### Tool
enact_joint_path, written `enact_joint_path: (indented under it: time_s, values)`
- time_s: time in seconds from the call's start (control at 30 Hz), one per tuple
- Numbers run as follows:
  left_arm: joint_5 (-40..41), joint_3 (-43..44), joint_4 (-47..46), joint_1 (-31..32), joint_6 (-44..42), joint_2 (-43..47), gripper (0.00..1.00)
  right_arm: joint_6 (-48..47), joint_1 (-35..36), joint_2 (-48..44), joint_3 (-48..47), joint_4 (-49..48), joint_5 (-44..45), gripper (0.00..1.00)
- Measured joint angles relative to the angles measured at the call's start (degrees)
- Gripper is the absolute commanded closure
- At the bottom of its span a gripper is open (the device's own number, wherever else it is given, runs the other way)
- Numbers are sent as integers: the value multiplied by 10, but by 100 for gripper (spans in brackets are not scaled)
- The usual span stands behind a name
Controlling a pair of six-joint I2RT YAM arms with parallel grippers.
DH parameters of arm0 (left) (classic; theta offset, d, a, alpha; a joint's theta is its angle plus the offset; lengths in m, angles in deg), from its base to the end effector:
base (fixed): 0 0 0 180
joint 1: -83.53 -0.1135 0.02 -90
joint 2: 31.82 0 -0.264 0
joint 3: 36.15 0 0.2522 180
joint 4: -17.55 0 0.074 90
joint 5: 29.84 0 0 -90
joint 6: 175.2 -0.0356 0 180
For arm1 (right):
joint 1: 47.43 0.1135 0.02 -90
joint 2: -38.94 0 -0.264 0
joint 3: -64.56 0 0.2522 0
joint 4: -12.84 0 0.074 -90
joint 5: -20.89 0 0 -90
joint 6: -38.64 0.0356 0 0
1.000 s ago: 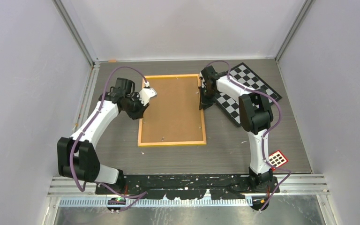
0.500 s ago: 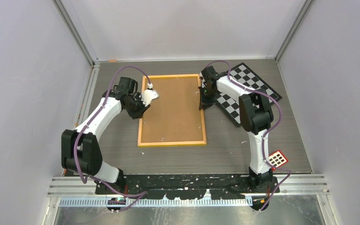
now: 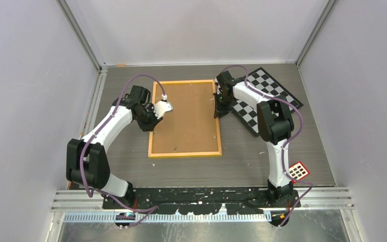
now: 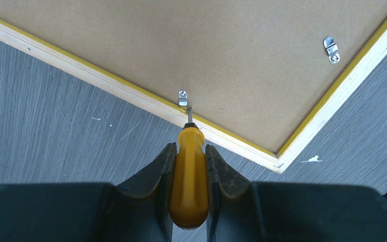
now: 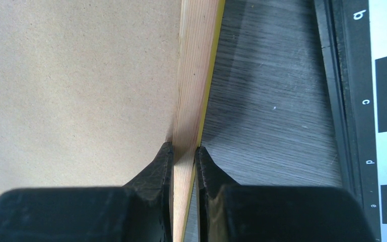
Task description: Take the photo out of the frame
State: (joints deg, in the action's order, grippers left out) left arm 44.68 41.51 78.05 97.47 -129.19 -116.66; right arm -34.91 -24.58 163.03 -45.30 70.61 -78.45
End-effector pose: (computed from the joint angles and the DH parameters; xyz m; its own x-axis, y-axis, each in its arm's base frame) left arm 0.2769 -0.0785 0.2447 -0.4164 0.7930 -0.4447 0.8614 0.5006 0.0861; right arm 0.4089 0.1786 0.1664 -0.9621 -0.1022 -0.2527 -0.1636 0.9580 0.2355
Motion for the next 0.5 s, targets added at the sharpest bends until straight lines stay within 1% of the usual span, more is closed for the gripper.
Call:
enact_joint_path:
  time_s: [0.3, 0.5]
  values:
    - [-3, 2, 0, 2, 20, 1, 100, 3, 0, -4, 8, -8, 0, 100]
    - [-2, 39, 2, 3, 33, -1, 100, 5, 0, -7, 15, -15, 0, 100]
